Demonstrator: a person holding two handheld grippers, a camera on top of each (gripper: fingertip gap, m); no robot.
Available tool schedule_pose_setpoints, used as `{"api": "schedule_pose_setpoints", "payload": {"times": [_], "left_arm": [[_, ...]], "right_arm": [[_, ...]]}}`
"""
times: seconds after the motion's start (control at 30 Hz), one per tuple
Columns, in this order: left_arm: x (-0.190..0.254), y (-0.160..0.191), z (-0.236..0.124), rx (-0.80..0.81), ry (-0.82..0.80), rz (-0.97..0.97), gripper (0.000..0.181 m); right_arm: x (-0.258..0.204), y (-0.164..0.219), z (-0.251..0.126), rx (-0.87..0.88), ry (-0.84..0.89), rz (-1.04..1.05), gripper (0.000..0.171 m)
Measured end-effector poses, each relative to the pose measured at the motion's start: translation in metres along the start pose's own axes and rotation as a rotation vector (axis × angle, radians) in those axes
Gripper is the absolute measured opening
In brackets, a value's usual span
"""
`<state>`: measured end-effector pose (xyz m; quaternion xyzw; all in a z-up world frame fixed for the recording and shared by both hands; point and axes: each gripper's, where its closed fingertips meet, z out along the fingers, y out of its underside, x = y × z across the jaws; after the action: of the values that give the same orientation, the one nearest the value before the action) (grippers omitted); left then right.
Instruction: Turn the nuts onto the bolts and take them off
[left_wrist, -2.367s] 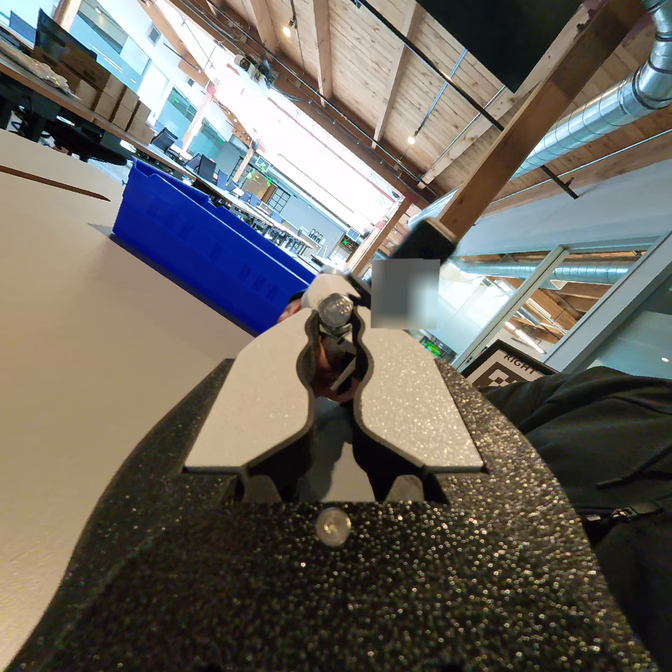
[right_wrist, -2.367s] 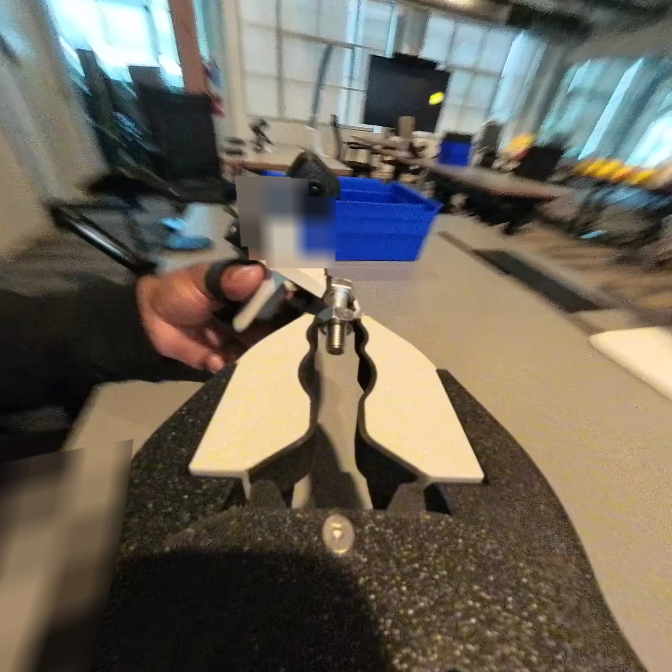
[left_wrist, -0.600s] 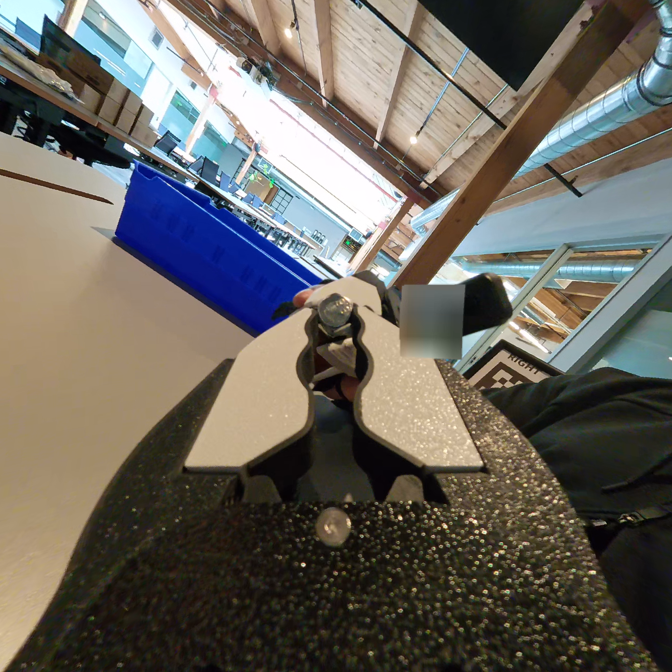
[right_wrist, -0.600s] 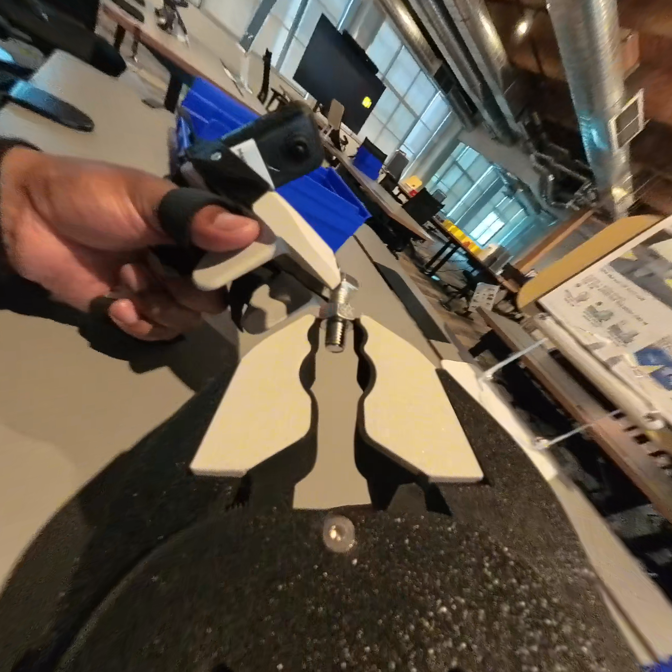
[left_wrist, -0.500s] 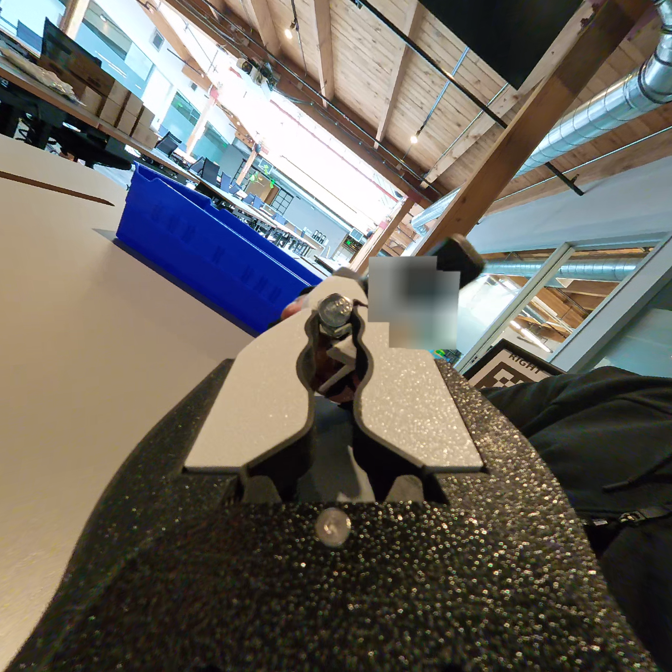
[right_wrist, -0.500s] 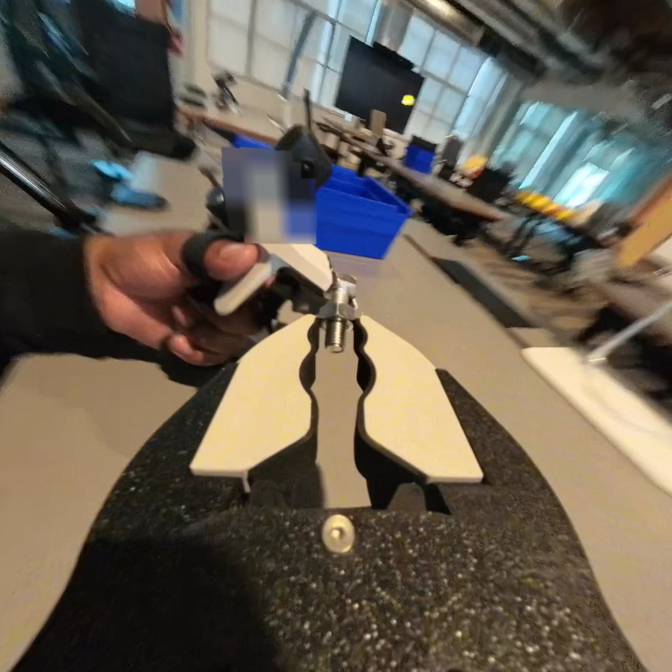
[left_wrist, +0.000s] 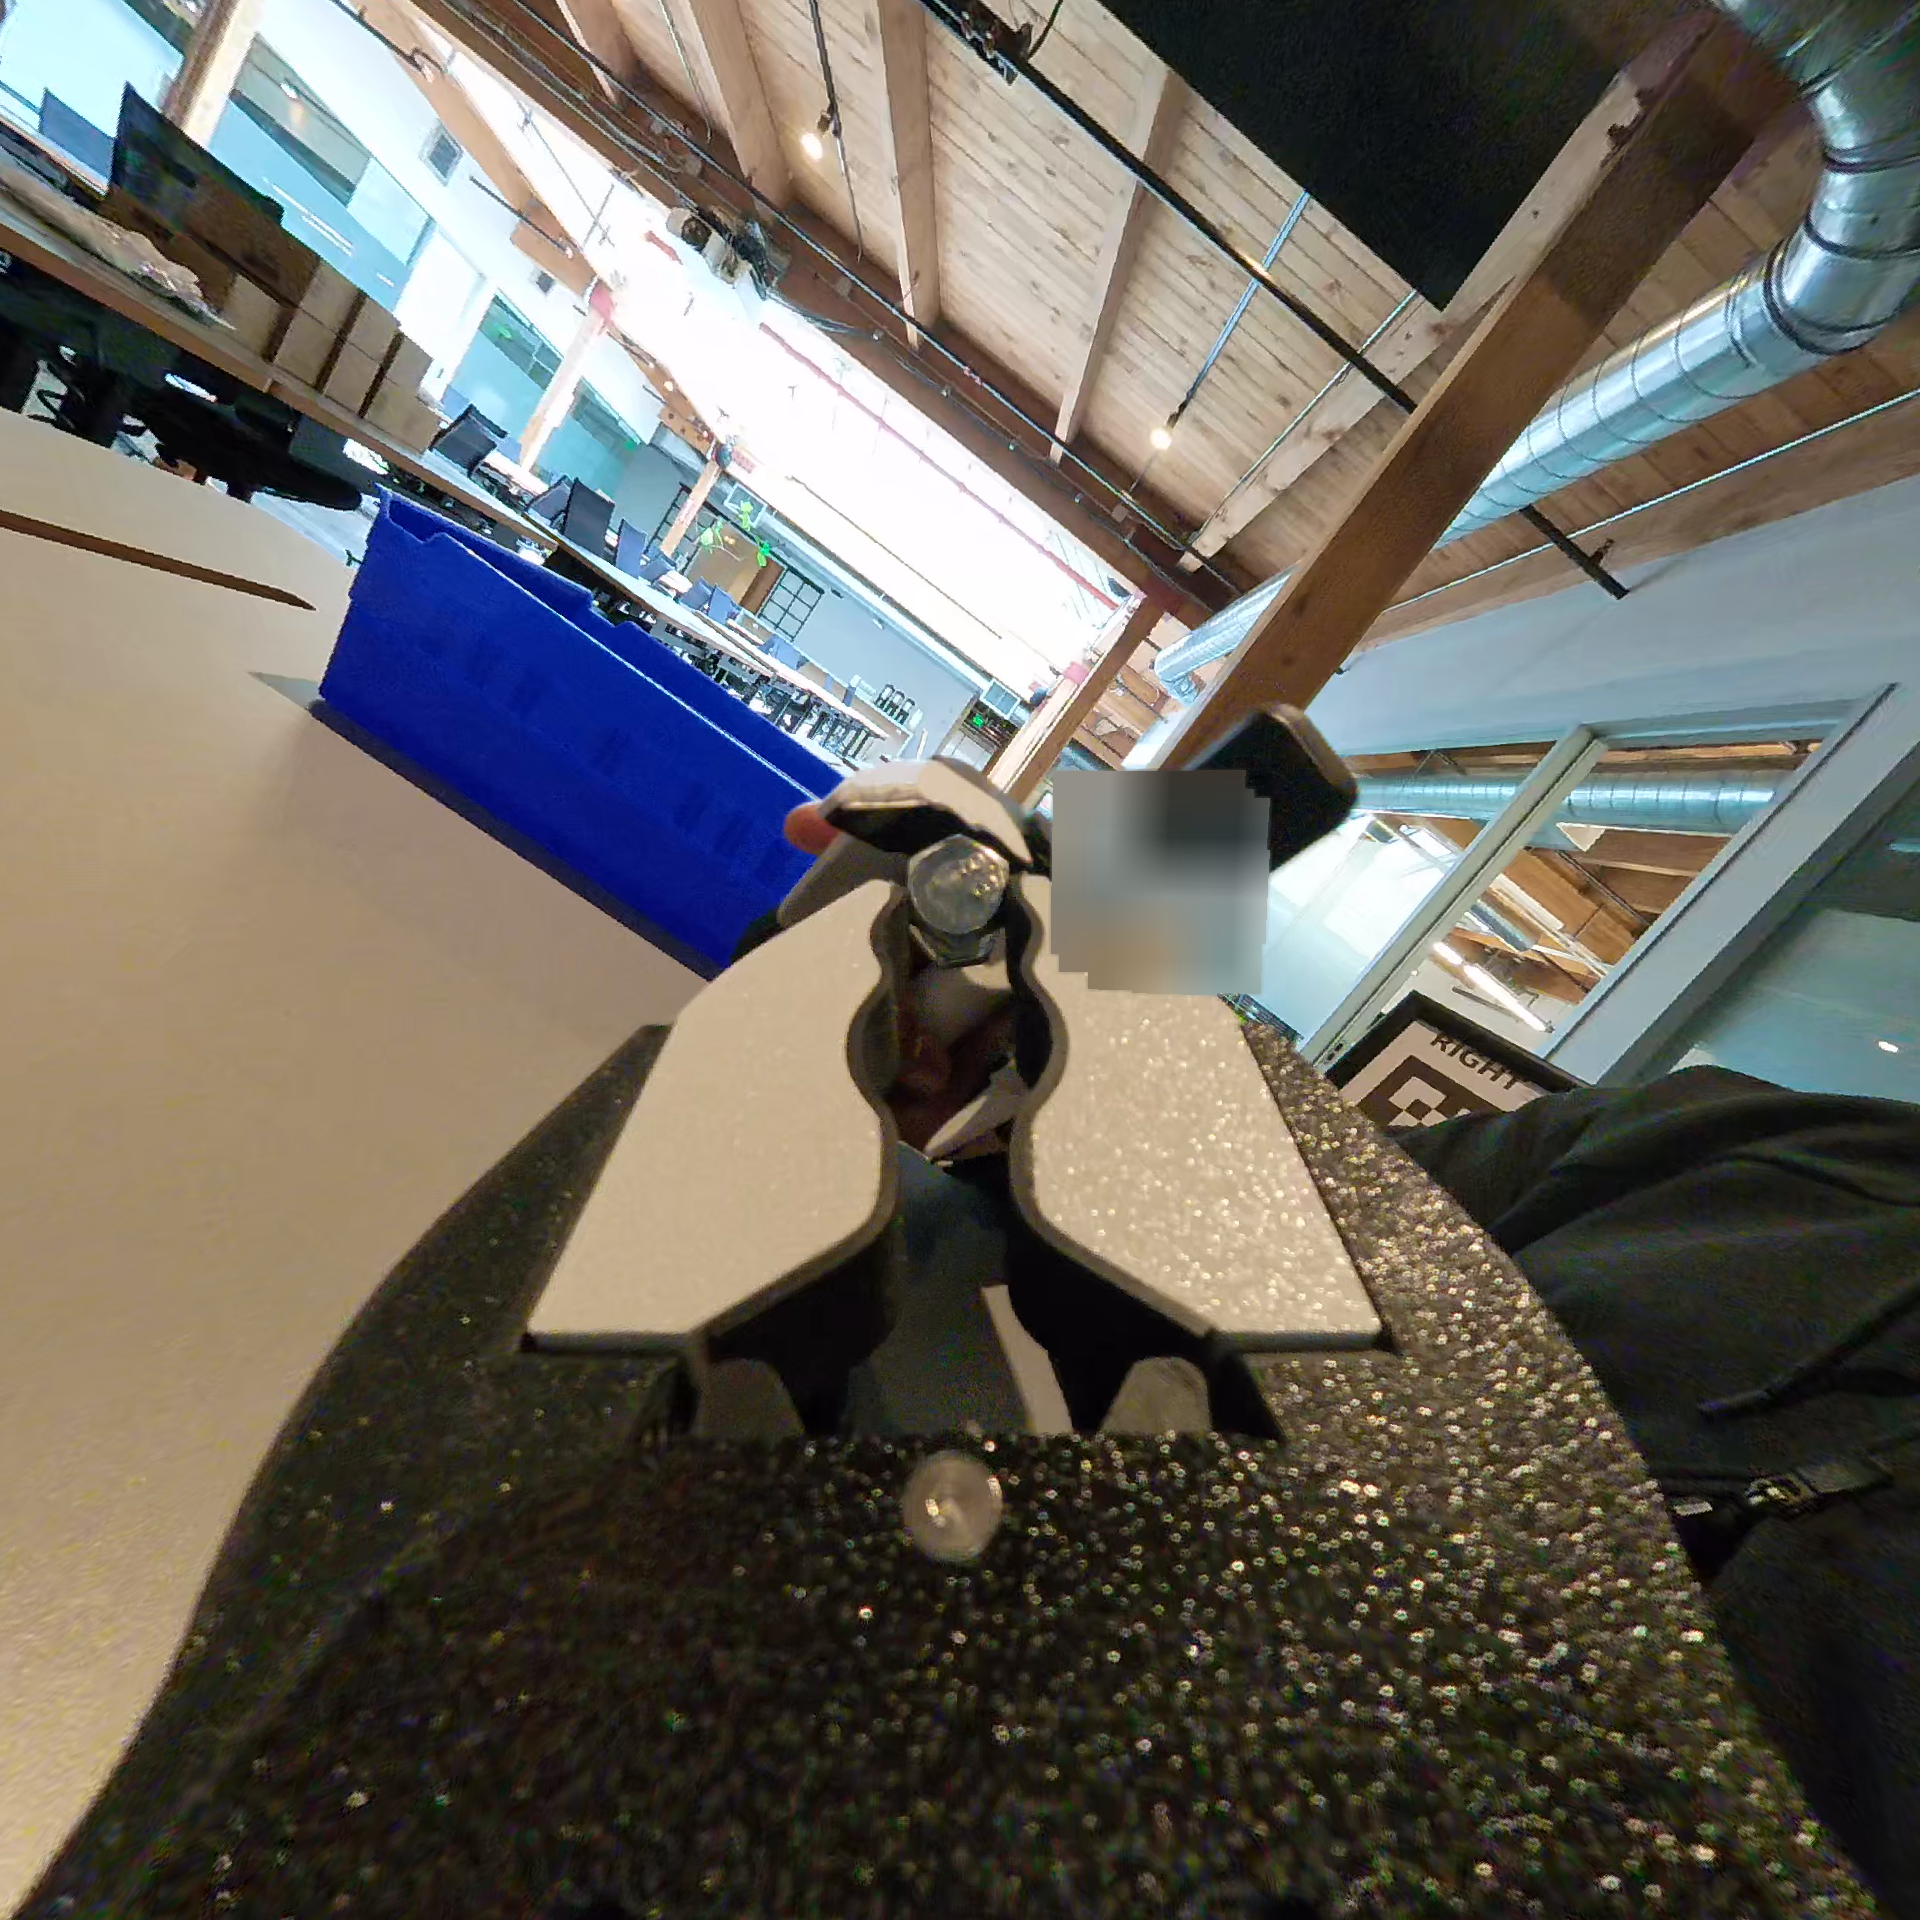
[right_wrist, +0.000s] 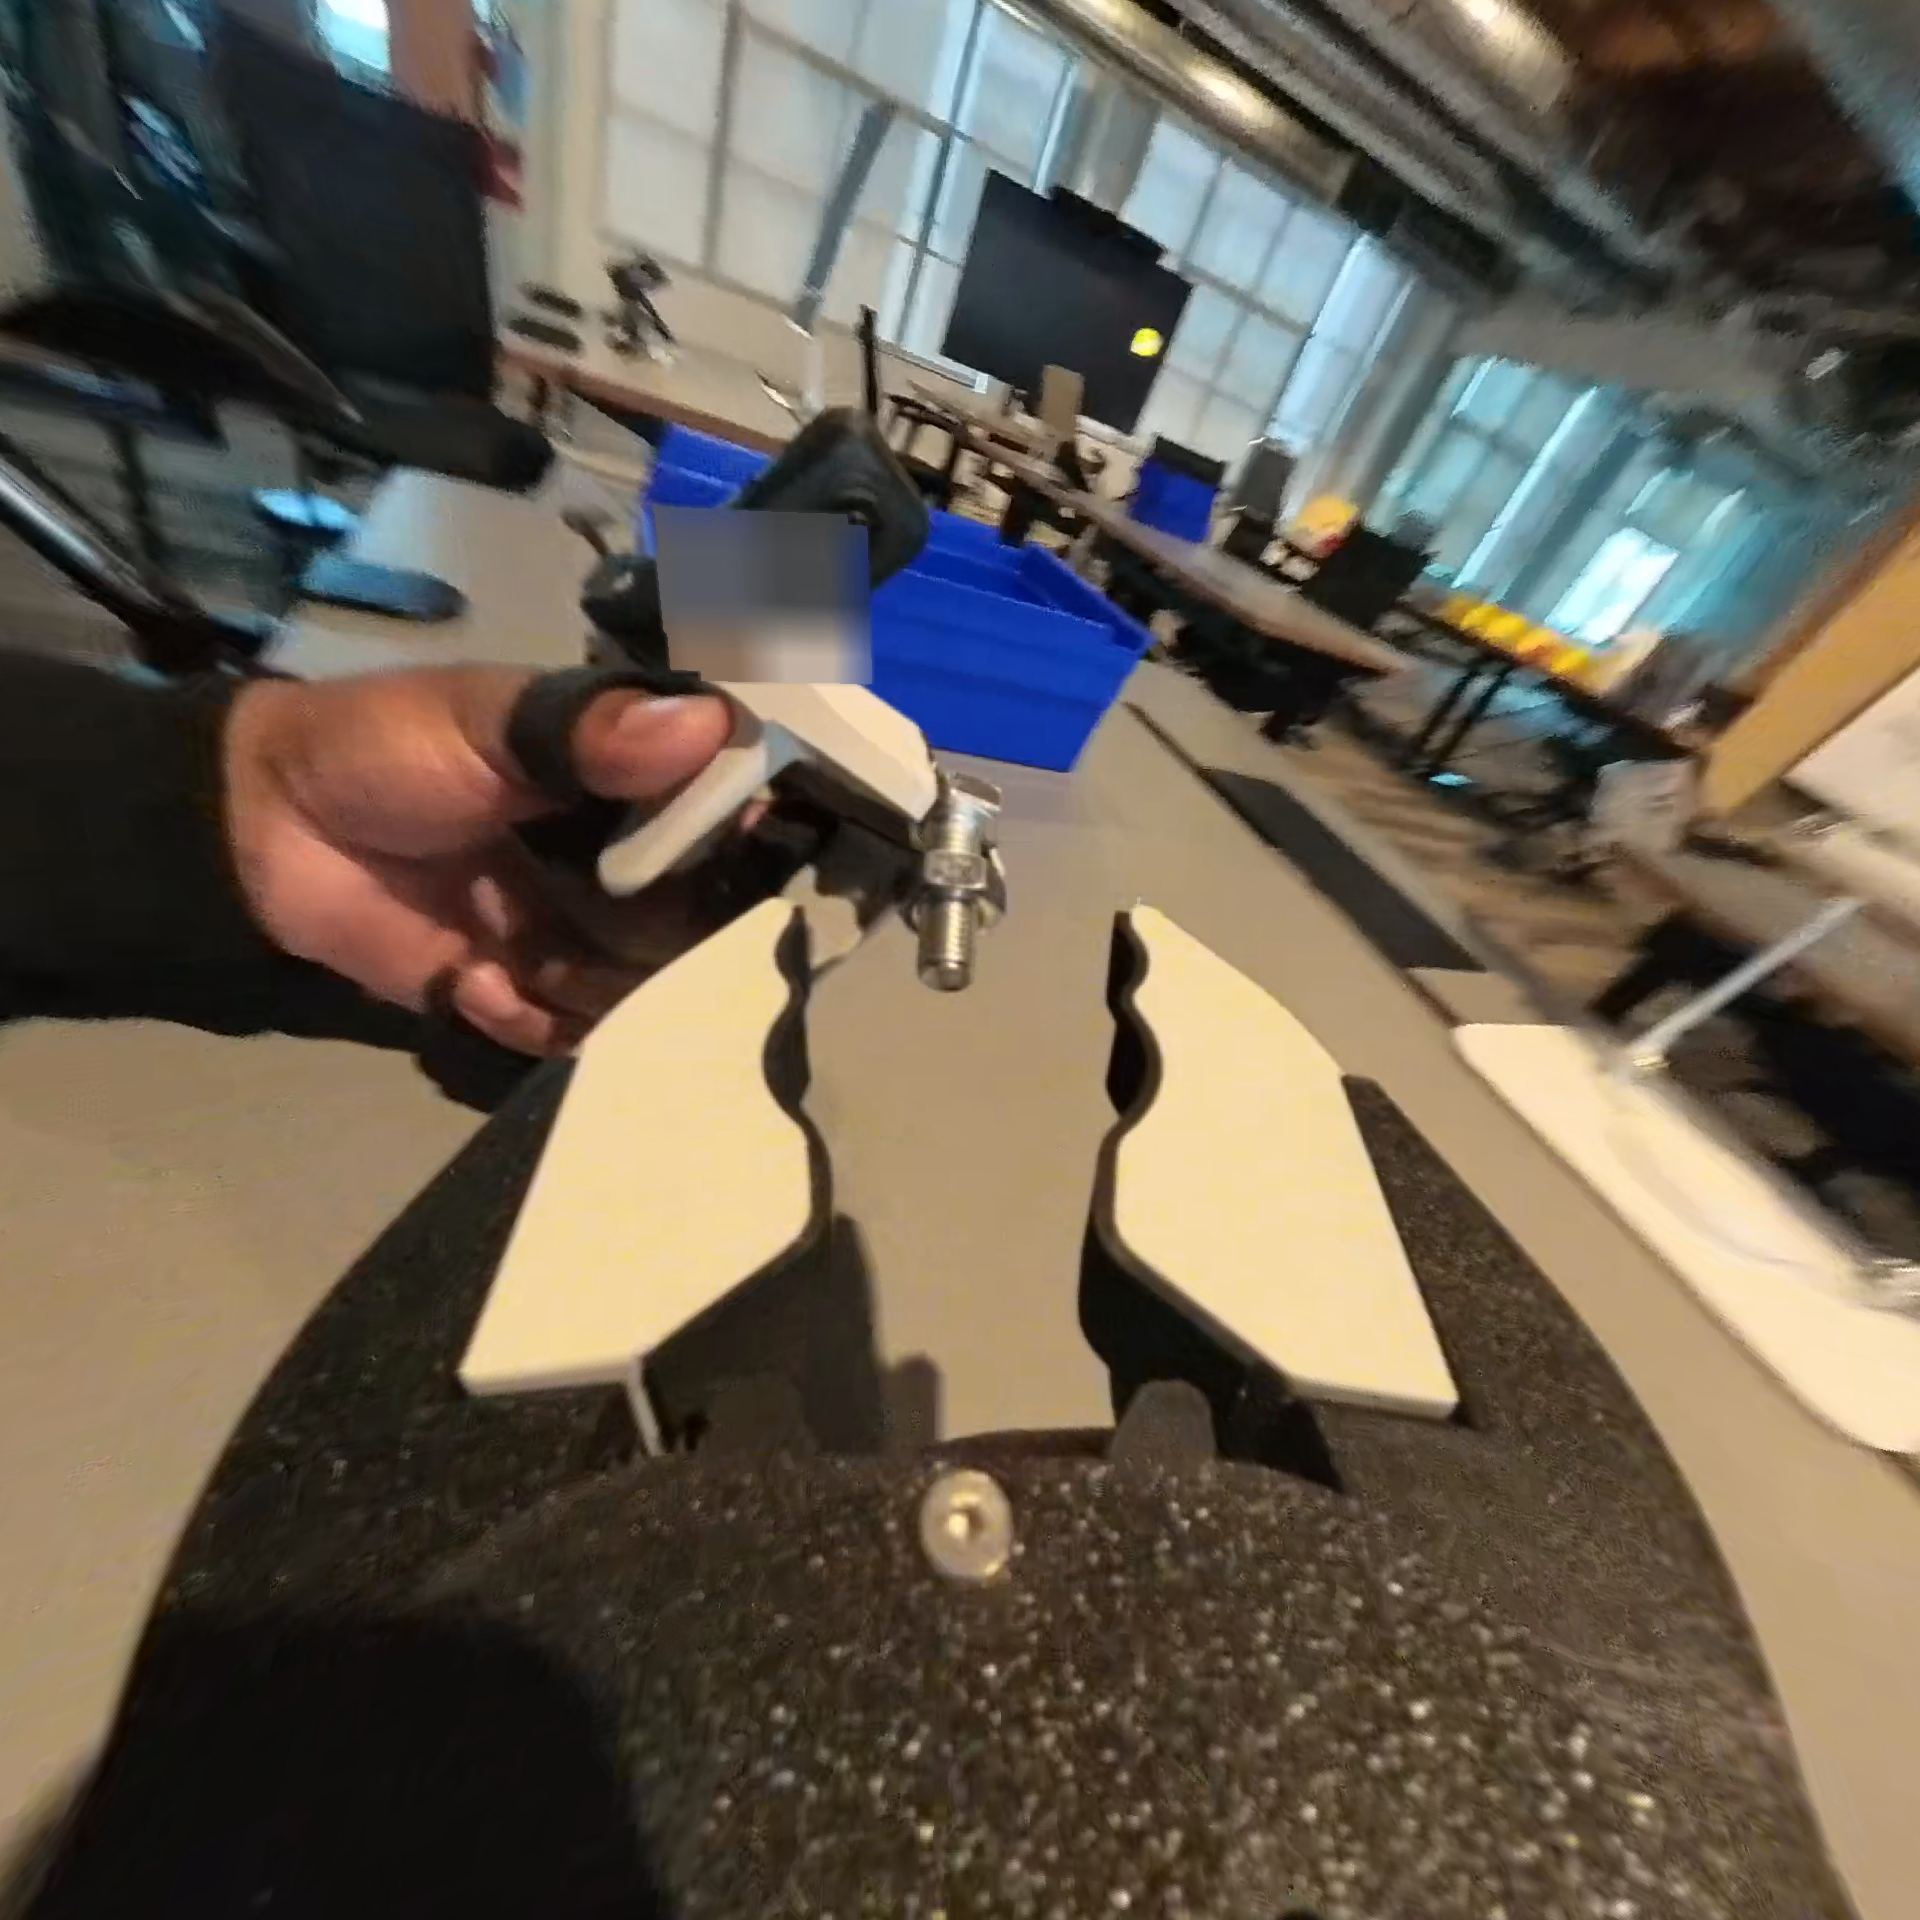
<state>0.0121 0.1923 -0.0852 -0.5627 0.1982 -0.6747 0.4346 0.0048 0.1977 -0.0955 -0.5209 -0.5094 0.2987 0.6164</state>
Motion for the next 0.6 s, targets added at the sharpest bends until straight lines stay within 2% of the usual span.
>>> {"api": "schedule_pose_setpoints", "payload": {"times": [0.17,0.23,0.3,0.4,0.6], "left_arm": [[-0.001,0.003,0.002,-0.016,-0.001,-0.006,0.016],[-0.001,0.004,0.003,-0.025,-0.002,-0.006,0.017],[0.0,0.004,0.003,-0.026,0.001,-0.001,0.017],[-0.001,0.005,0.003,-0.032,-0.008,0.006,0.017],[0.001,0.007,0.005,-0.049,-0.008,0.032,0.017]], "right_arm": [[0.003,0.002,0.001,-0.069,0.159,-0.28,0.036],[0.005,0.004,0.0,-0.094,0.202,-0.342,0.022],[0.003,0.003,0.0,-0.097,0.196,-0.35,0.018],[0.0,0.004,0.001,-0.08,0.102,-0.182,0.018],[-0.013,0.0,-0.003,0.053,-0.303,0.49,0.02]]}}
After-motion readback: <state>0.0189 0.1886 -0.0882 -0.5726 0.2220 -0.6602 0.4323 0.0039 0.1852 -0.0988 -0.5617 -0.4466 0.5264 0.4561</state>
